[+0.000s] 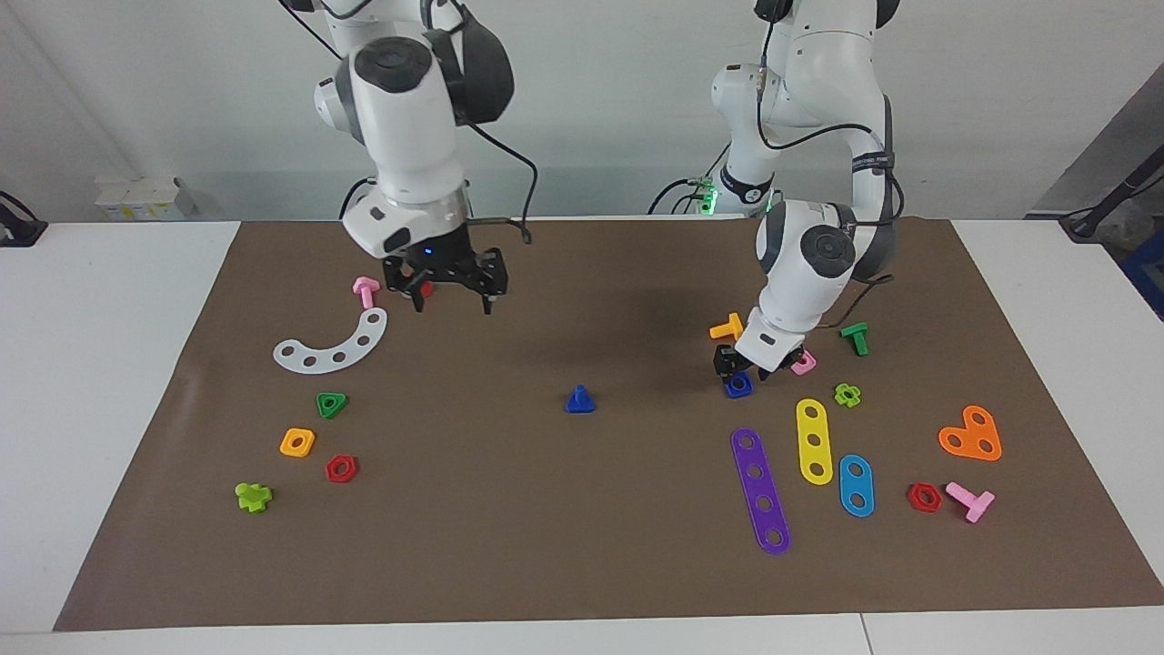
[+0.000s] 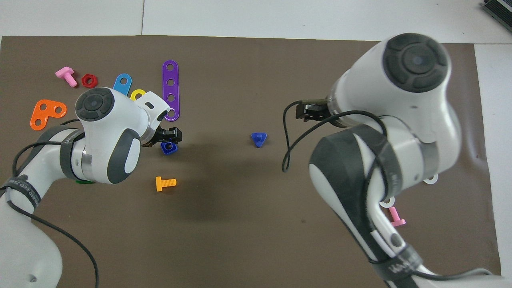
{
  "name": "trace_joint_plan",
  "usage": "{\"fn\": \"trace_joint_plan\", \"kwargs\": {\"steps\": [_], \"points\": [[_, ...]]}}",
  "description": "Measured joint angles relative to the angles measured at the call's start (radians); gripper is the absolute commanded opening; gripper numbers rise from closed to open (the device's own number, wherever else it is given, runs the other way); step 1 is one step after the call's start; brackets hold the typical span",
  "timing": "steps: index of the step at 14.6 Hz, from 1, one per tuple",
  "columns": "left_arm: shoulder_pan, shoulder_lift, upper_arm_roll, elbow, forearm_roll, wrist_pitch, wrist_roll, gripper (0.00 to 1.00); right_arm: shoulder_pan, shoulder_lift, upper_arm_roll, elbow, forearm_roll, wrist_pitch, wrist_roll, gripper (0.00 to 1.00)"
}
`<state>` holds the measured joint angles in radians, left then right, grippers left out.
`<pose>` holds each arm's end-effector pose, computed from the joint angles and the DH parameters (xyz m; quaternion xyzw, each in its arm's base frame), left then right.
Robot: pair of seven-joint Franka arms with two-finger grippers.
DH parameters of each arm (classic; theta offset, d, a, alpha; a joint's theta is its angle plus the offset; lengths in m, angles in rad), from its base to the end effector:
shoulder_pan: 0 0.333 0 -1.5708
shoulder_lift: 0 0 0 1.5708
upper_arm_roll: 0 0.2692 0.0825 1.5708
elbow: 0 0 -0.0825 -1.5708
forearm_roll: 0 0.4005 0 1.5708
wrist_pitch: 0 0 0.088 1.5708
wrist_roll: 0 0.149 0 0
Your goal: Unscrew and place screws in storage area
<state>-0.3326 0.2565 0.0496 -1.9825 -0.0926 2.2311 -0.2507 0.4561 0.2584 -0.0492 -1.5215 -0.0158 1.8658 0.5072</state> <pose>0.5751 -0.1732 0.2397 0.9995 0.0116 -0.0115 0.0281 0.6040 0.2608 0.4291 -0.9979 0.0470 -0.0448 0.0065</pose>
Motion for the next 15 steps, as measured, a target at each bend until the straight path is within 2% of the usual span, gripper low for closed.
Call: {"fn": "trace_joint_plan", "kwargs": {"steps": [3,8,10,13,15], "points": [[0.050,-0.012,0.008,0.051,0.000,-0.010,0.021,1.00,0.075,0.116,0.001,0.011,0.000,0.165,0.065,1.00],[0.292,-0.024,0.016,0.171,0.000,-0.178,0.301,1.00,0.133,0.253,0.002,0.000,0.000,0.331,0.069,1.00],[0.343,-0.035,0.017,0.227,0.001,-0.290,0.349,1.00,0.149,0.298,0.001,-0.030,-0.001,0.418,0.069,0.92],[0.344,-0.049,0.010,0.400,0.041,-0.542,0.354,1.00,0.158,0.318,0.002,-0.095,-0.003,0.487,0.064,0.79],[0.334,-0.056,0.001,0.502,0.048,-0.660,0.352,1.00,0.168,0.318,0.001,-0.116,-0.004,0.490,0.062,0.78]]}}
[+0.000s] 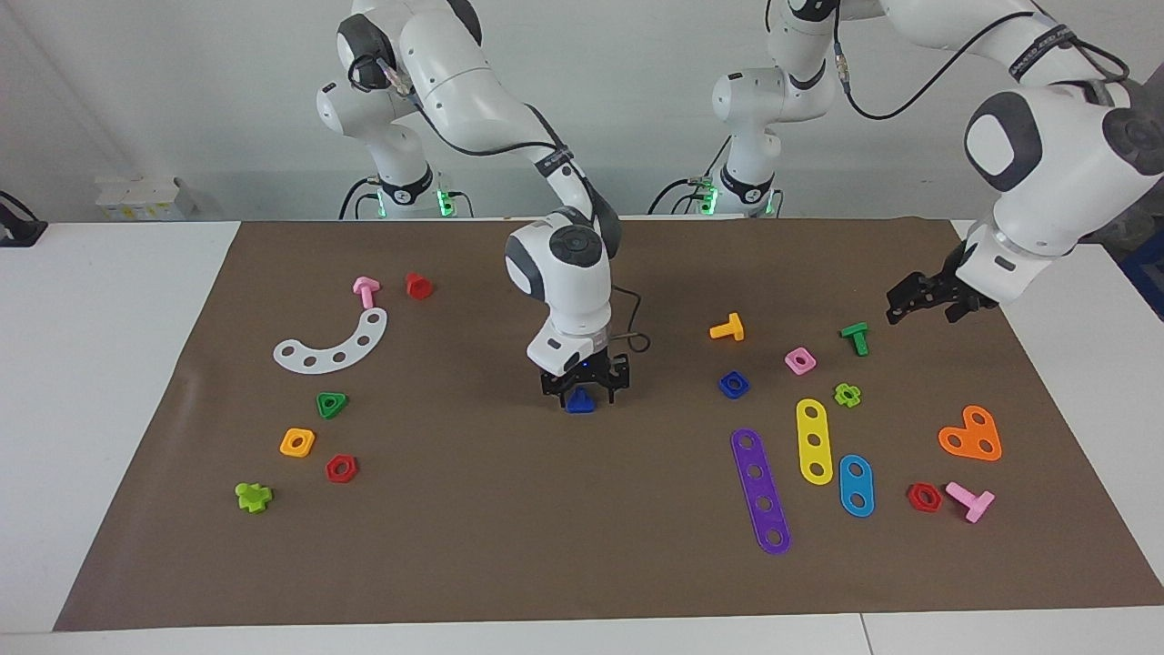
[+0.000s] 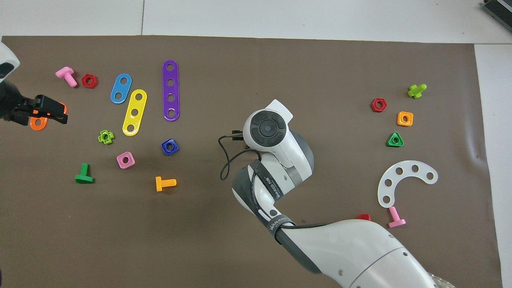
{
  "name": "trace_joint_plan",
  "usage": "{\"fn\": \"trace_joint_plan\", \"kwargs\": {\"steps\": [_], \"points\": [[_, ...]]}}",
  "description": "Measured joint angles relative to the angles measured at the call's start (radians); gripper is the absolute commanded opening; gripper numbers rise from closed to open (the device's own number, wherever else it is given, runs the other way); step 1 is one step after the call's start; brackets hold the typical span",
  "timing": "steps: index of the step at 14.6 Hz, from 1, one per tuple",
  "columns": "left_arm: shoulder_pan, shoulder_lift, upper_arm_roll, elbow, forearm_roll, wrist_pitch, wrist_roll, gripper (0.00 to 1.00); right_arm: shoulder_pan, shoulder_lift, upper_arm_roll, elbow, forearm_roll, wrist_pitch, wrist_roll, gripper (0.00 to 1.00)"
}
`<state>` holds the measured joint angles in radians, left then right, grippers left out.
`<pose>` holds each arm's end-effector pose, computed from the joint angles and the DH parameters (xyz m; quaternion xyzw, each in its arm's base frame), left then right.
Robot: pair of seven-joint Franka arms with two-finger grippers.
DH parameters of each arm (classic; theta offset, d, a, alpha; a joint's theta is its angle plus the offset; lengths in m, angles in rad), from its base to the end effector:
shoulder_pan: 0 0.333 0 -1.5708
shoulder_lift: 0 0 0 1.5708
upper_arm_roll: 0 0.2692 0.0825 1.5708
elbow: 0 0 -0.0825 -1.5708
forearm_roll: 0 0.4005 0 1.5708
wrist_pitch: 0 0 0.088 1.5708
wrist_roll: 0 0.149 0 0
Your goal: Unscrew and place screws in storage area
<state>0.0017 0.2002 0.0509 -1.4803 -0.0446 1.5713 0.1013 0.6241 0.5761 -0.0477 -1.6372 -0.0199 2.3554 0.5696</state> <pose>0.6123 0.0237 0.4611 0.9981 -0.0233 -0.0530 0.0213 0.5814 0.3793 0.2053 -0.9971 -0.0147 -0.0708 0.0216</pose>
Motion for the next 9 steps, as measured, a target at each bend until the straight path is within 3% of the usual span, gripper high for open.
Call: {"fn": "trace_joint_plan", "kwargs": {"steps": [4,7,9], "points": [[-0.006,-0.036,-0.013,0.037,0.000,-0.039,-0.023,1.00,0.002,-0.011,0.000,-0.003,-0.001,-0.033,-0.006,0.77],[-0.016,-0.058,-0.036,0.024,0.002,-0.042,-0.047,1.00,0.000,-0.037,0.000,-0.003,-0.001,-0.056,-0.042,0.61],[-0.032,-0.060,-0.039,0.013,0.014,-0.042,-0.064,1.00,-0.002,-0.050,0.000,-0.005,-0.001,-0.061,-0.051,0.60]]}}
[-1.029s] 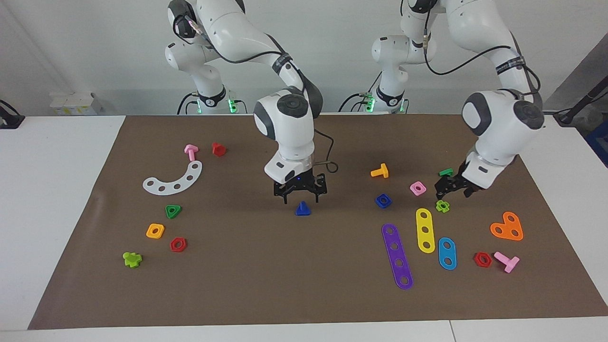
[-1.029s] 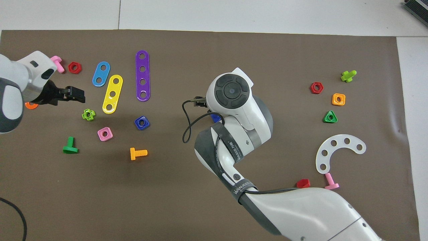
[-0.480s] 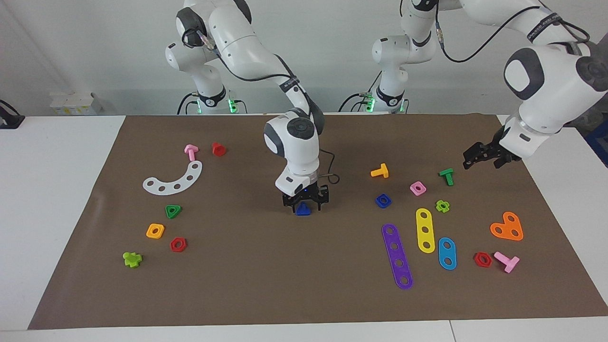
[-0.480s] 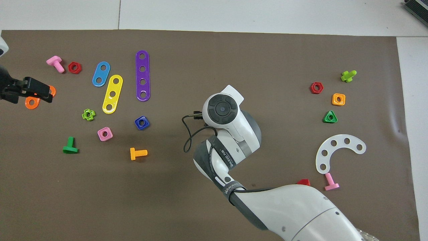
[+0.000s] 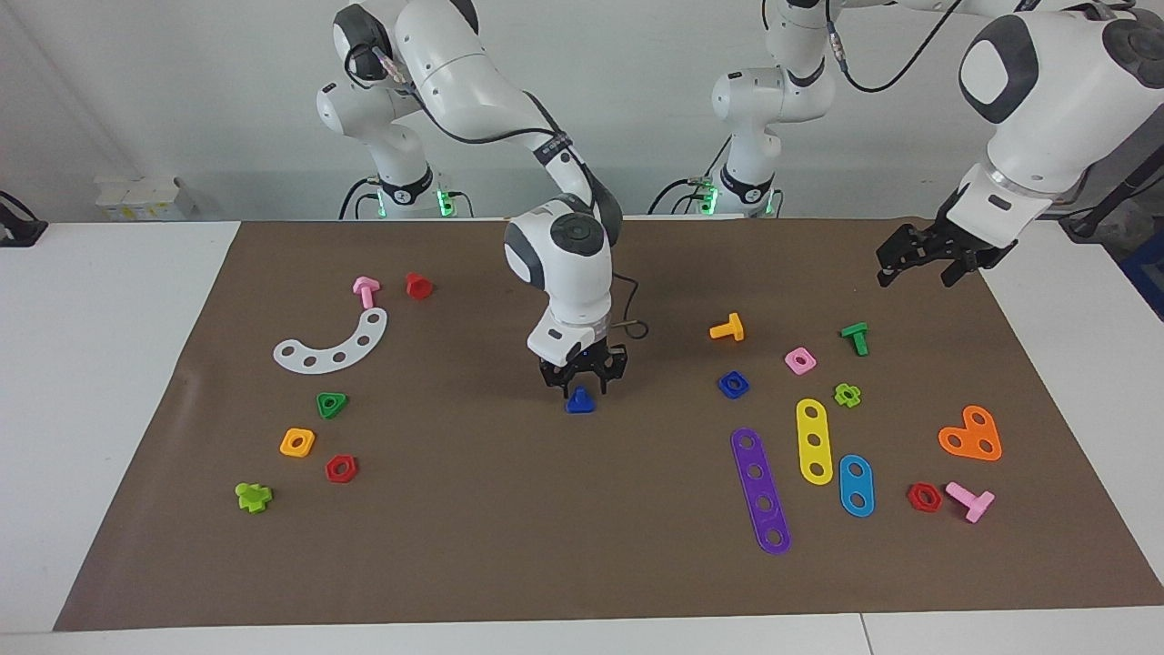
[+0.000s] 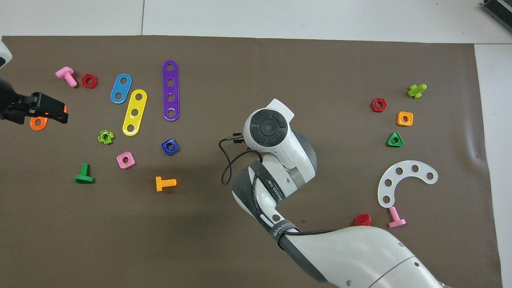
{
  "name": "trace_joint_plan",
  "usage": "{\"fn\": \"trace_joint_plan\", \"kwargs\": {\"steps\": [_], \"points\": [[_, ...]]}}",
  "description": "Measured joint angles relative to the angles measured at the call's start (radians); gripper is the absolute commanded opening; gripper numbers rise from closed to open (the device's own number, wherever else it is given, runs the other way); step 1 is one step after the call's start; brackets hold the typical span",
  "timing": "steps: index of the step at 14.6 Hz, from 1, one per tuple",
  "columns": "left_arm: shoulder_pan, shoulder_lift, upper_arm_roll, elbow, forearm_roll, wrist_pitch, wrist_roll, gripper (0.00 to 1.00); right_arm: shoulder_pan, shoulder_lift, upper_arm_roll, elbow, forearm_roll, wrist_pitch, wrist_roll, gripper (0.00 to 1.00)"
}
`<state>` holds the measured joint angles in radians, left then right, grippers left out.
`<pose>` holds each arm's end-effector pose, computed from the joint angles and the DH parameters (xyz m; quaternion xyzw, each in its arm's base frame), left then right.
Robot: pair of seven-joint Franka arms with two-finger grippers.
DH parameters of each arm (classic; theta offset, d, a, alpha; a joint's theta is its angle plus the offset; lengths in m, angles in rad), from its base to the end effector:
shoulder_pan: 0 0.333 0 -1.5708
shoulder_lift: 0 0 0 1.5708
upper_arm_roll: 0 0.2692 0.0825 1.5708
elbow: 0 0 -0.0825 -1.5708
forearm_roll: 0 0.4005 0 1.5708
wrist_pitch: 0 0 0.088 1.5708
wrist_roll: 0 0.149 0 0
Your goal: Unscrew and place screws in storage area
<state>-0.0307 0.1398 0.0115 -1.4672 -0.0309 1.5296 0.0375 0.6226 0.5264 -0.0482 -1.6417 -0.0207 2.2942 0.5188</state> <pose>0.5984 -0.0165 0.5007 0.9987 -0.0284 -0.0385 0.0150 0.5790 0.3758 0.2309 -0.9971 -0.0381 -0.0644 0.0157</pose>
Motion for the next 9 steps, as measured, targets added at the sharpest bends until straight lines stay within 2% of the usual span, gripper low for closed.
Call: {"fn": "trace_joint_plan", "kwargs": {"steps": [4,7,8,9], "points": [[-0.016,0.000,0.000,-0.006,0.009,0.000,-0.016,1.00,0.002,-0.004,0.000,-0.022,0.000,0.016,-0.001,0.60],[-0.018,0.000,0.000,-0.006,0.011,0.001,-0.016,1.00,0.002,-0.003,0.000,-0.042,0.000,0.042,-0.001,0.49],[-0.019,0.000,-0.001,-0.006,0.017,0.002,-0.016,1.00,0.002,-0.004,0.000,-0.044,0.000,0.043,-0.001,0.41],[-0.020,-0.001,-0.001,-0.005,0.035,0.004,-0.016,1.00,0.002,-0.004,0.000,-0.045,0.000,0.043,-0.001,0.16]]}}
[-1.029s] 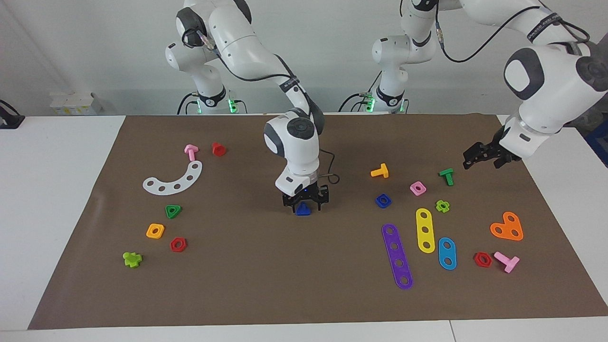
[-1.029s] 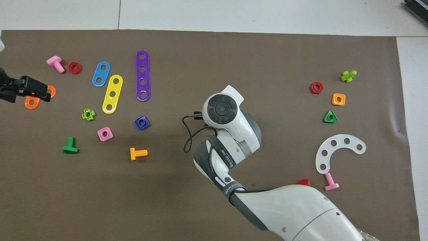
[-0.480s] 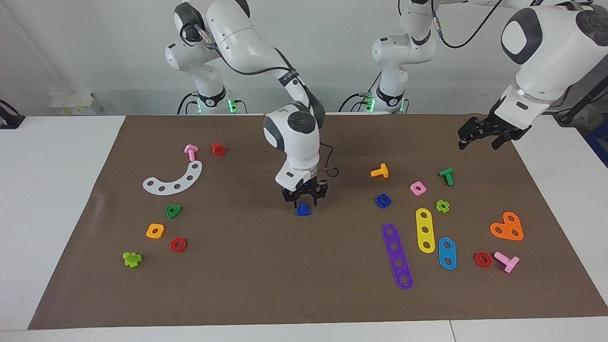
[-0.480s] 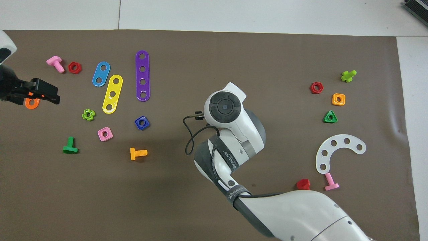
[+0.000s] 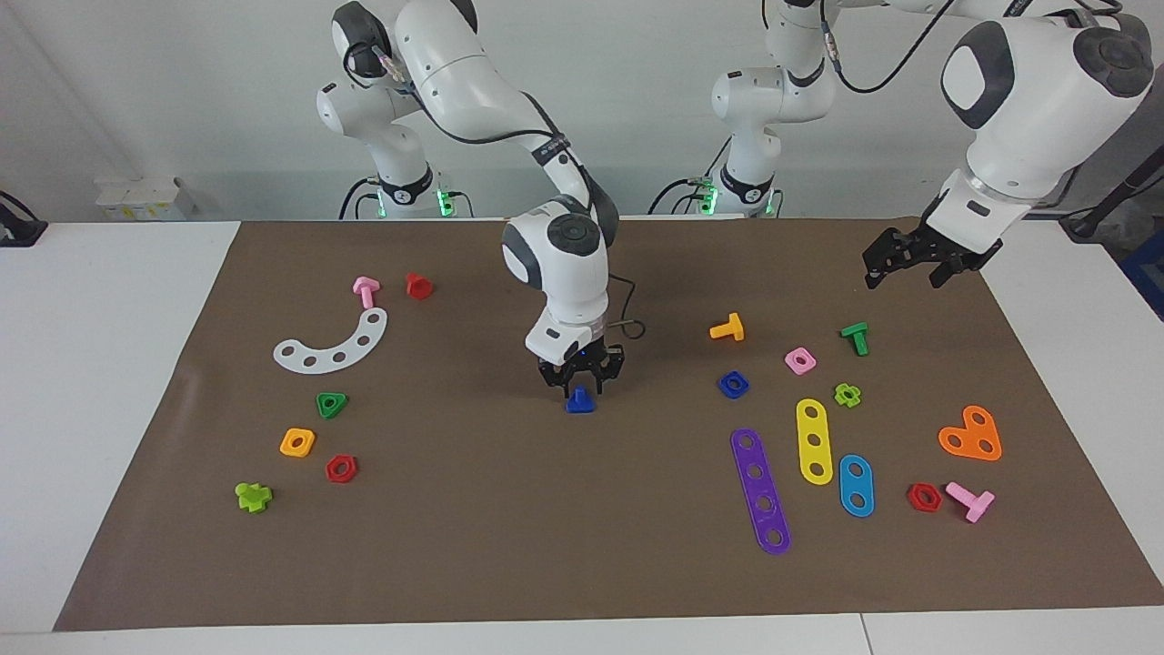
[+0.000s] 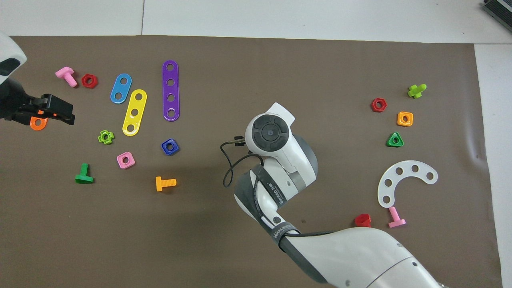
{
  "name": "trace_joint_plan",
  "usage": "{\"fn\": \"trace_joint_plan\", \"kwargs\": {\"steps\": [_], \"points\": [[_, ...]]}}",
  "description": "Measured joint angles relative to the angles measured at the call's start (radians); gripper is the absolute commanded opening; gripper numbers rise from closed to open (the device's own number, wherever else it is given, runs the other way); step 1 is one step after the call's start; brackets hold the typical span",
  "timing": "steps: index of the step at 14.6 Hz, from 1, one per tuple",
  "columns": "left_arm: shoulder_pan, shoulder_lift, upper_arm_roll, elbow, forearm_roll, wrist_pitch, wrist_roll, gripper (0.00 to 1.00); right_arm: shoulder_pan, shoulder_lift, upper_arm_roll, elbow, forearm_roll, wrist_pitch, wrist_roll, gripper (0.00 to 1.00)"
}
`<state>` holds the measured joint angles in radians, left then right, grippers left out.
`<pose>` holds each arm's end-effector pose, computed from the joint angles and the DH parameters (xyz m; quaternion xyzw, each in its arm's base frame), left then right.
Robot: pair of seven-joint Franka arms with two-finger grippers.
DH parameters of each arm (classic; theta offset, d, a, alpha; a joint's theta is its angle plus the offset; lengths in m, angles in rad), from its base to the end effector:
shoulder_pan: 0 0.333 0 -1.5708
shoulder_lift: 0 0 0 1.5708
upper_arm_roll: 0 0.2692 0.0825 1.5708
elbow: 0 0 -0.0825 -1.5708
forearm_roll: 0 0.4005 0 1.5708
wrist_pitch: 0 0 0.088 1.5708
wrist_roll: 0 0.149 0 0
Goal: Unscrew and place screws in storage area
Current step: 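Carry the blue bolt with the right gripper toward the green triangle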
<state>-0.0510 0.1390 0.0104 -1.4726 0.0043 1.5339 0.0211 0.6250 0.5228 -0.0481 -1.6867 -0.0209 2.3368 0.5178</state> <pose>0.5982 -0.0239 0.4989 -0.9988 0.0308 0.0388 0.0033 0.5720 0.3730 0.2163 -0.9970 -0.0402 -0.0648 0.0164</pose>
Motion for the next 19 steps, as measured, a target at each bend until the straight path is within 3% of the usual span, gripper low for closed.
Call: {"fn": "trace_joint_plan", "kwargs": {"steps": [1,7,10,15,19], "points": [[-0.002,-0.001,0.000,0.000,0.016,0.003,0.001,1.00,0.000,0.000,0.000,-0.002,0.000,0.000,0.000,0.00],[-0.006,-0.014,0.000,0.003,0.031,0.022,0.007,1.00,-0.004,-0.006,-0.010,-0.001,0.000,0.001,0.002,0.00],[-0.007,-0.021,0.001,0.003,0.031,0.034,0.008,1.00,-0.036,-0.069,-0.019,0.008,0.000,-0.039,0.003,0.00],[-0.010,-0.024,-0.001,0.002,0.031,0.058,0.009,1.00,-0.232,-0.247,-0.021,-0.020,0.000,-0.239,-0.178,0.00],[-0.010,-0.024,0.000,0.000,0.031,0.062,0.009,1.00,-0.407,-0.262,-0.021,-0.110,0.027,-0.242,-0.400,0.00]]}}
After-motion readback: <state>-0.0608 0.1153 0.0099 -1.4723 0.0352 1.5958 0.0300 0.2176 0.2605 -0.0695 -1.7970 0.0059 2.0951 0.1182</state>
